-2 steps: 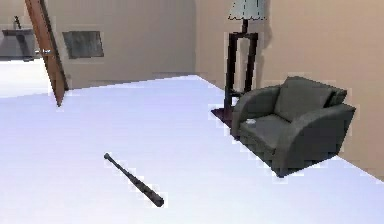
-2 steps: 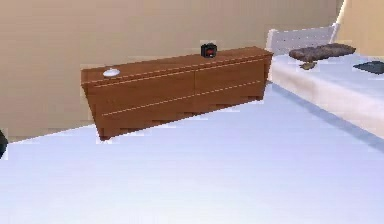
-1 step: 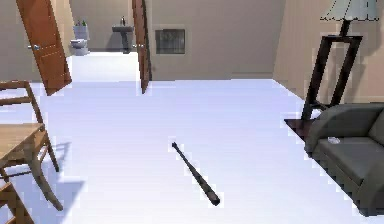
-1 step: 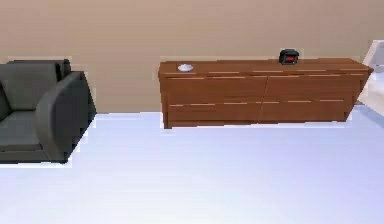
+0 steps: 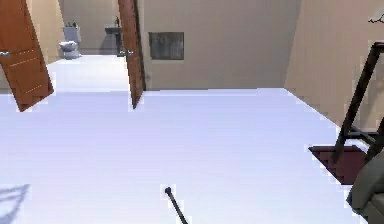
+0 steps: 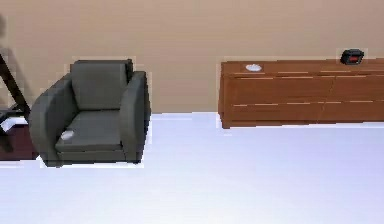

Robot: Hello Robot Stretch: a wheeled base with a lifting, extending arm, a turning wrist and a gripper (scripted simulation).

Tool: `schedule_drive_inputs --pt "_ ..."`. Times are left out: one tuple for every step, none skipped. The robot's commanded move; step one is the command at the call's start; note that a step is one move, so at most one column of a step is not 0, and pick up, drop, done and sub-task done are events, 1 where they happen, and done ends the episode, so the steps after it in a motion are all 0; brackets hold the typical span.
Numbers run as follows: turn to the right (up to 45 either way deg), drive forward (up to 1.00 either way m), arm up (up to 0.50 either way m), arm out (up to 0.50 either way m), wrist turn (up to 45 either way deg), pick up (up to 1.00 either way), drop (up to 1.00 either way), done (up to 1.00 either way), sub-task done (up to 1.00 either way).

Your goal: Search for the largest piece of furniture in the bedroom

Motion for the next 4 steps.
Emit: schedule_drive_inputs --pt "-45.0 0.0 0.0 0.0 0.0 0.0 0.0 0.0 0.0" --pt "-45.0 0.0 0.0 0.0 0.0 0.0 0.0 0.0 0.0" --pt "-45.0 0.0 0.0 0.0 0.0 0.0 0.0 0.0 0.0" --pt "-45.0 0.0 0.0 0.0 0.0 0.0 0.0 0.0 0.0"
